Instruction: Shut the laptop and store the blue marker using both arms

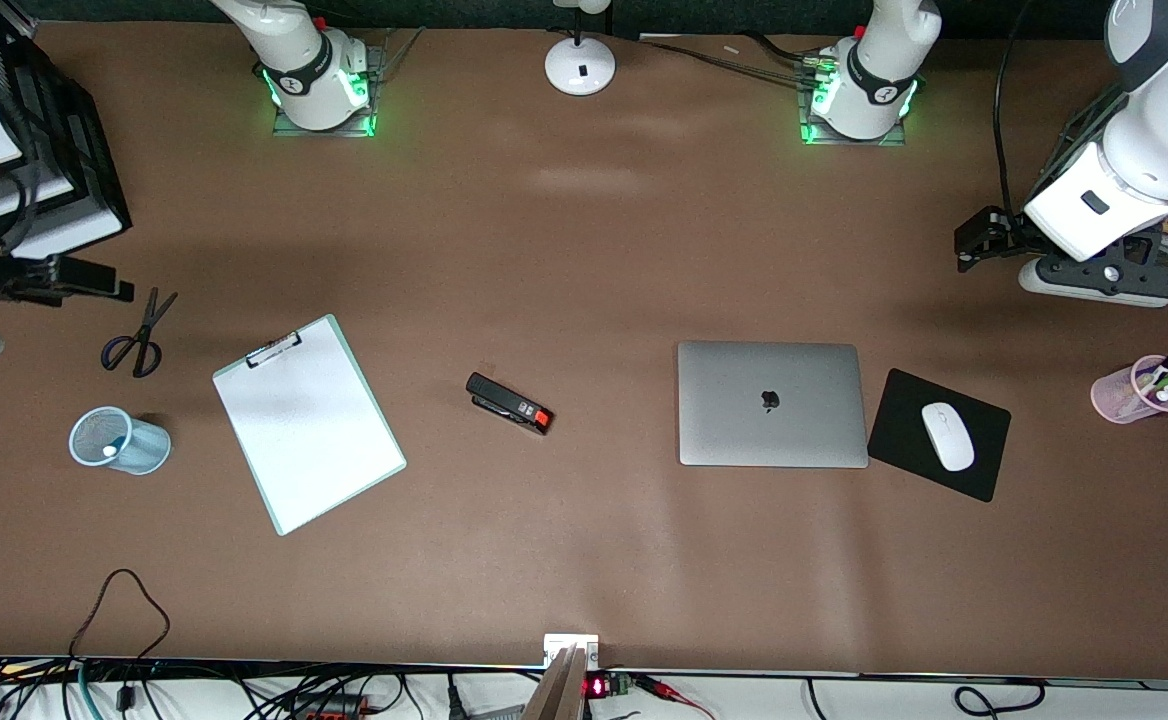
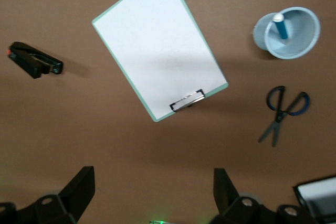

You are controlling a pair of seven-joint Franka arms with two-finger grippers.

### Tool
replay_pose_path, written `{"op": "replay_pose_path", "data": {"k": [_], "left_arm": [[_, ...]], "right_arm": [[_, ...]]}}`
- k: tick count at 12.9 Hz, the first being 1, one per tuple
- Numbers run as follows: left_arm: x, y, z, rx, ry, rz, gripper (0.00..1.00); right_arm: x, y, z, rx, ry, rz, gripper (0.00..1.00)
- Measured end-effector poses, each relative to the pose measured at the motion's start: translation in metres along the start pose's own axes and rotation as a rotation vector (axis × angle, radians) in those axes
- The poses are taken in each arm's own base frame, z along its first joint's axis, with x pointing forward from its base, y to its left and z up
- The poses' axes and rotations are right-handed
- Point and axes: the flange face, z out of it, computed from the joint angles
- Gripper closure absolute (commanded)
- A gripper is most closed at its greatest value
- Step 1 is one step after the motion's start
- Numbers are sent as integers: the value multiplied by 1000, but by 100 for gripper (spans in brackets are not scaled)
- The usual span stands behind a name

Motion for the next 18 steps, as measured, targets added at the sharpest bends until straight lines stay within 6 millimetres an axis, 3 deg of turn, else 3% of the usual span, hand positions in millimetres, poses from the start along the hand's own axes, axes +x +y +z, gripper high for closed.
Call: {"op": "replay_pose_path", "data": {"k": [2,5,9,13,18], "left_arm": [[0,0,0,0,0,0,0],[-1,0,0,0,-6,0,0],[-1,0,1,0,-12,0,0],[-1,0,1,0,-13,0,0],[-2,0,1,0,-14,0,0]], "right_arm": [[-22,-13,-10,-39,50,29,0],[-57,-14,-27,-71,93,47,0],[-85,-27,-31,-93,121,91,0],[-94,-56,-36,-97,148,83,0],[-86,-58,-41,-93,163,81,0]]}}
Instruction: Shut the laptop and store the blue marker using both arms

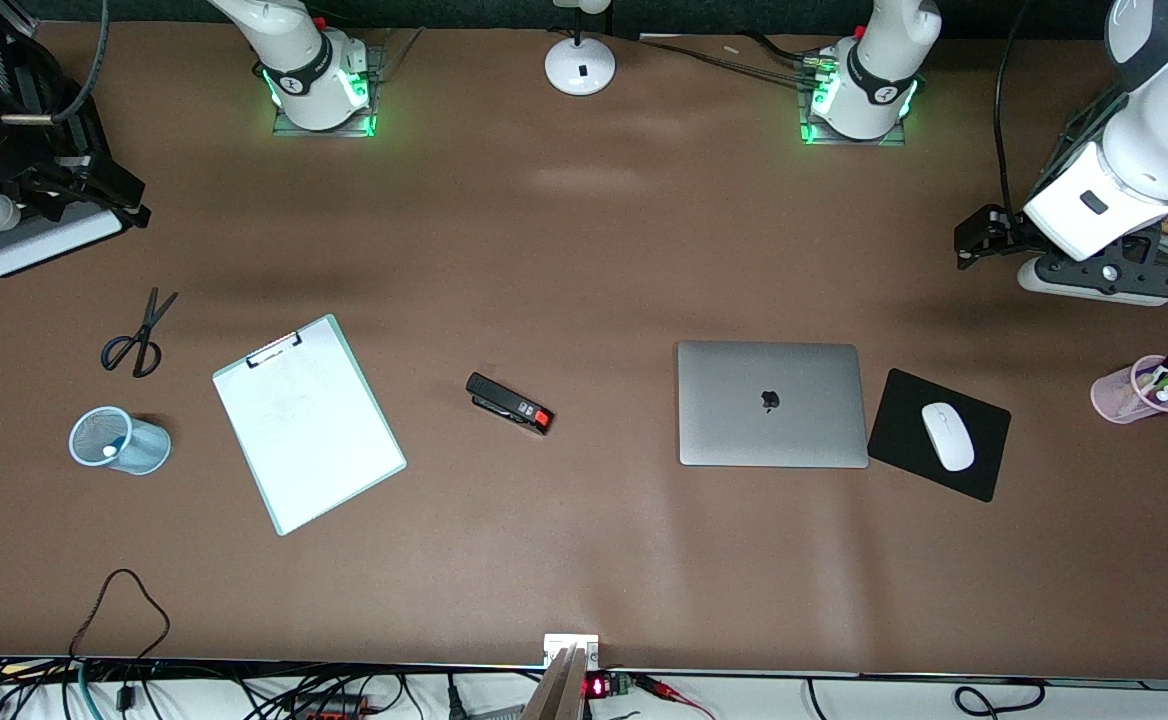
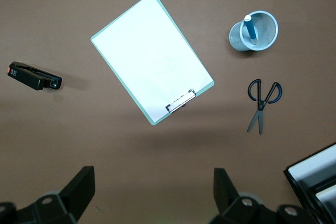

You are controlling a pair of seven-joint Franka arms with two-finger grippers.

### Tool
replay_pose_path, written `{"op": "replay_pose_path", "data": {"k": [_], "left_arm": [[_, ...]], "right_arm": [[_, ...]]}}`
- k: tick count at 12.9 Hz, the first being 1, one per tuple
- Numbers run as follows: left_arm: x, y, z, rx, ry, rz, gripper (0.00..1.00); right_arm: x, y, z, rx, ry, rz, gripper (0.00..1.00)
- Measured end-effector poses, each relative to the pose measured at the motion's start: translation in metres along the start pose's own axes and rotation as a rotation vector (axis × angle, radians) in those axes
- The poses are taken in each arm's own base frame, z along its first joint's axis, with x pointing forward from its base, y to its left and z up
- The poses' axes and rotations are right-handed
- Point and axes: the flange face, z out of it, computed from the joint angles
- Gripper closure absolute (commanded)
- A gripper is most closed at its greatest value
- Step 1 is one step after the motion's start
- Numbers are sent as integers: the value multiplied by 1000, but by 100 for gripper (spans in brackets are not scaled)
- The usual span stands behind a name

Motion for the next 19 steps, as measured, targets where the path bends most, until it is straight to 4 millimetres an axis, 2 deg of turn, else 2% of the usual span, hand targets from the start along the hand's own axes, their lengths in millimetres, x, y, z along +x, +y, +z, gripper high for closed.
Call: {"op": "replay_pose_path", "data": {"k": [19], "left_arm": [[0,-1,0,0,-4,-2,0]], "right_arm": [[1,2,6,0,1,-4,0]]}}
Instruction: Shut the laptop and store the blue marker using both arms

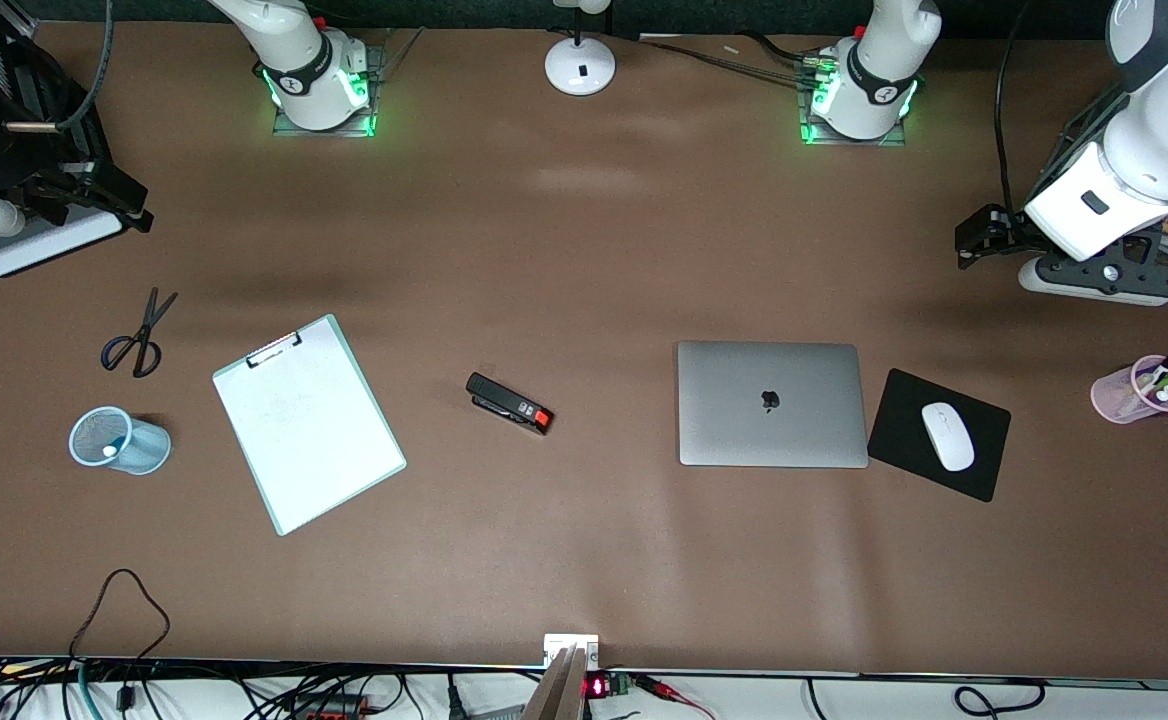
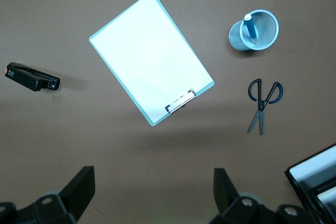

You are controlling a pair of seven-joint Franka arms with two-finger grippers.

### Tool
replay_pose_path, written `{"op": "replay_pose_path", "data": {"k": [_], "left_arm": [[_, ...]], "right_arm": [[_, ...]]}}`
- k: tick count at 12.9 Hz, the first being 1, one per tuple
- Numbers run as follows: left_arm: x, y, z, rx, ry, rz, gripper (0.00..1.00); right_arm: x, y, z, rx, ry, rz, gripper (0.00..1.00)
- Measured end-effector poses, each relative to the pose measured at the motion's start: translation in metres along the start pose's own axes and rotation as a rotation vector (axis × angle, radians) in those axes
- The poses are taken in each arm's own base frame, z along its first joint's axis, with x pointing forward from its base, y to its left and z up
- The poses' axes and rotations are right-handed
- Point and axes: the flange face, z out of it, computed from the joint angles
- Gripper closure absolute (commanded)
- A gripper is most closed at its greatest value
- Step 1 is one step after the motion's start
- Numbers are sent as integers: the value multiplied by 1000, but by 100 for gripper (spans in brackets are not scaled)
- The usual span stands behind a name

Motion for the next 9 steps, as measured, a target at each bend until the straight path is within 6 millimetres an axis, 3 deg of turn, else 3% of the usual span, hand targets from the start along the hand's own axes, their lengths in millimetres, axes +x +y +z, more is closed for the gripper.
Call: {"op": "replay_pose_path", "data": {"k": [9], "left_arm": [[0,0,0,0,0,0,0]], "right_arm": [[-1,3,0,1,-7,-100,0]]}}
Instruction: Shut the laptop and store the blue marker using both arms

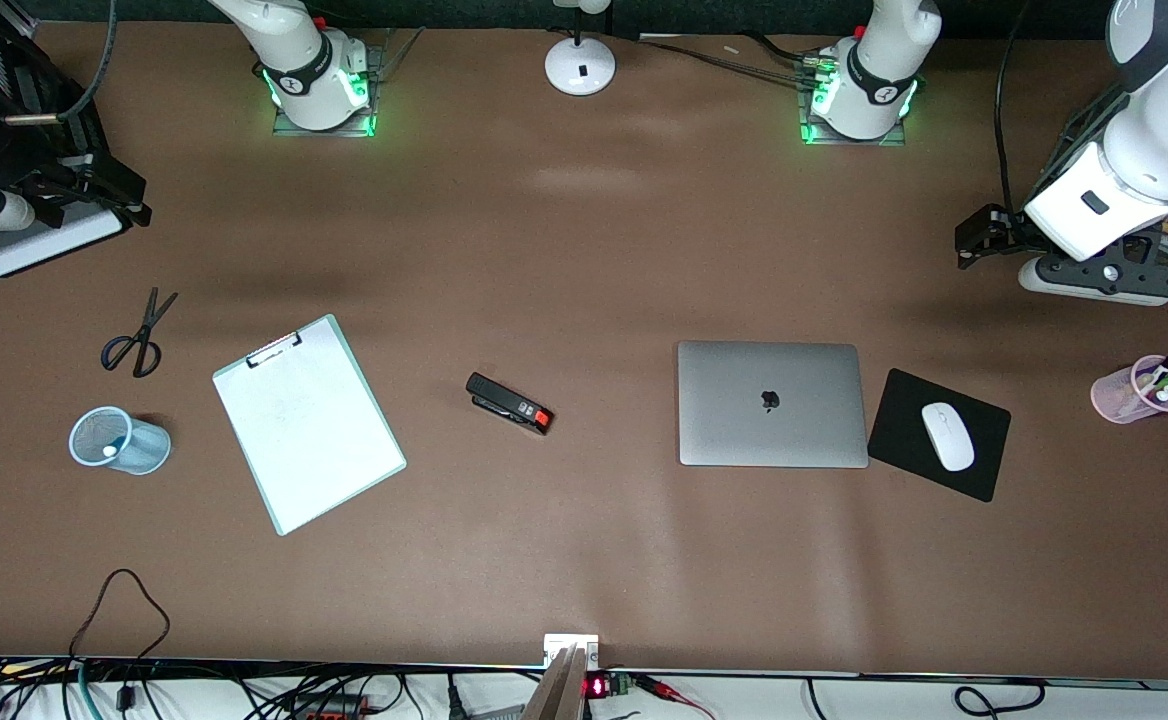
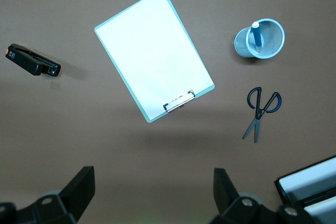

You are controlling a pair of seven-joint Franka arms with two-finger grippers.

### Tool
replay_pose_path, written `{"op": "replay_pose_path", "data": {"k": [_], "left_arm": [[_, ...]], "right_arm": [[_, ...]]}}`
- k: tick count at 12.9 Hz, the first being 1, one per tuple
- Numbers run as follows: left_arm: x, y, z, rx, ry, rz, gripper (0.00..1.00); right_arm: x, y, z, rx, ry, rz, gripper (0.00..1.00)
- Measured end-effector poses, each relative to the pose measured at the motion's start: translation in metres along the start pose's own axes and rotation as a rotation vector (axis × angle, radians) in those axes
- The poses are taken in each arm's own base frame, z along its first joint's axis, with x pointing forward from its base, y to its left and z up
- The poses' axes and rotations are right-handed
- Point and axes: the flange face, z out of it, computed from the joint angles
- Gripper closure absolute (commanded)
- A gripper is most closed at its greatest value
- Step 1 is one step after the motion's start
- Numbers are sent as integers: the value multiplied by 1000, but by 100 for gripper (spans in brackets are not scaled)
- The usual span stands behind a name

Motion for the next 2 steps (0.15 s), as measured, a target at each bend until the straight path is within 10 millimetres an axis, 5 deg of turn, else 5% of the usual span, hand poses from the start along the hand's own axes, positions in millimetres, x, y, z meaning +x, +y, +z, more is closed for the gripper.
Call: {"op": "replay_pose_path", "data": {"k": [2], "left_arm": [[0,0,0,0,0,0,0]], "right_arm": [[0,0,0,3,0,0,0]]}}
